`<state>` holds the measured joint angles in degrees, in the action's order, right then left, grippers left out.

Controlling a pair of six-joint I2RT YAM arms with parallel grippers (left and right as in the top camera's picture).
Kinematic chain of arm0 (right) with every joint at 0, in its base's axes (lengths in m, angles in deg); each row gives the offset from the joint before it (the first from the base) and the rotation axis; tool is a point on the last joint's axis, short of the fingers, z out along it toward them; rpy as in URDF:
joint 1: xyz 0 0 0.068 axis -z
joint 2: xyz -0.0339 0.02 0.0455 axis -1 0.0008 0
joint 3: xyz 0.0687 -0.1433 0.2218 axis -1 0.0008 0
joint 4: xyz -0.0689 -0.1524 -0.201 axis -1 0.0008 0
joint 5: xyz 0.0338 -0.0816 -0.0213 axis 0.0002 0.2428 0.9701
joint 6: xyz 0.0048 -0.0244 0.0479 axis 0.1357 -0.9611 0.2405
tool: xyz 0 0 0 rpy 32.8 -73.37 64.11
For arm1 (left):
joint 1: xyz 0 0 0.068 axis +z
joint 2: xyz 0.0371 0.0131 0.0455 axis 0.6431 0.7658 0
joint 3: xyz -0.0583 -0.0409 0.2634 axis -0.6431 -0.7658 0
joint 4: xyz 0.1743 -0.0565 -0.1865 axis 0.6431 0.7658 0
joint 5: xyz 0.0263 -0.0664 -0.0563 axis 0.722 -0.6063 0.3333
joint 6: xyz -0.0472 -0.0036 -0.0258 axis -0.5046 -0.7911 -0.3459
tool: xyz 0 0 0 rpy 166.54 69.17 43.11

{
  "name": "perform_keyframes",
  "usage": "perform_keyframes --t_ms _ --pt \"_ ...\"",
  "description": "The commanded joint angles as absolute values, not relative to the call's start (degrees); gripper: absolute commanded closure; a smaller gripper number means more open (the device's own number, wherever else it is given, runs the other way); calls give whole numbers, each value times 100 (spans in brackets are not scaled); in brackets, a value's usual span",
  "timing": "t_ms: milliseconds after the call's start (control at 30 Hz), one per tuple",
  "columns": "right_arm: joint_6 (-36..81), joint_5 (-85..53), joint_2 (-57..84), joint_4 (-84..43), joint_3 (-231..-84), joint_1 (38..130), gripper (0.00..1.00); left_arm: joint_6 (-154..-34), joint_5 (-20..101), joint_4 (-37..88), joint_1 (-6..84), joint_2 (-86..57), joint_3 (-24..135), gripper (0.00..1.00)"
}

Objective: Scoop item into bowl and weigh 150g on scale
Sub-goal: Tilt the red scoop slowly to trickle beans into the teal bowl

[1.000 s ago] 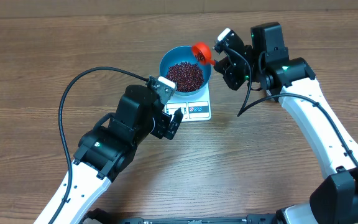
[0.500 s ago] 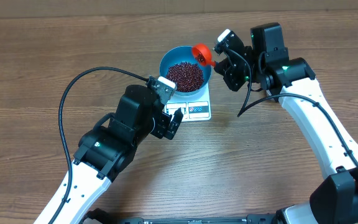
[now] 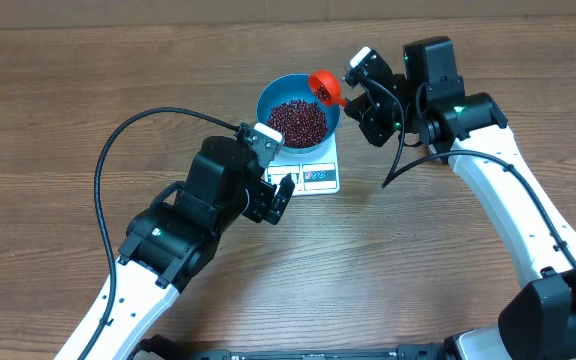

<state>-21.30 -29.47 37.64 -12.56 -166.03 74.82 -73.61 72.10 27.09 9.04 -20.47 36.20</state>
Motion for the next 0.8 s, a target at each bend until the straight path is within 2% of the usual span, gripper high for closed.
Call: perform_keyframes --t_ms 0,767 --pt "-2137 -2993 3751 -1284 -16743 7443 96 -7251 7201 2707 926 -2038 3601 1" --pt "-2115 -3004 3751 -1208 -16741 7443 96 -7251 7201 2707 926 -2038 3601 0"
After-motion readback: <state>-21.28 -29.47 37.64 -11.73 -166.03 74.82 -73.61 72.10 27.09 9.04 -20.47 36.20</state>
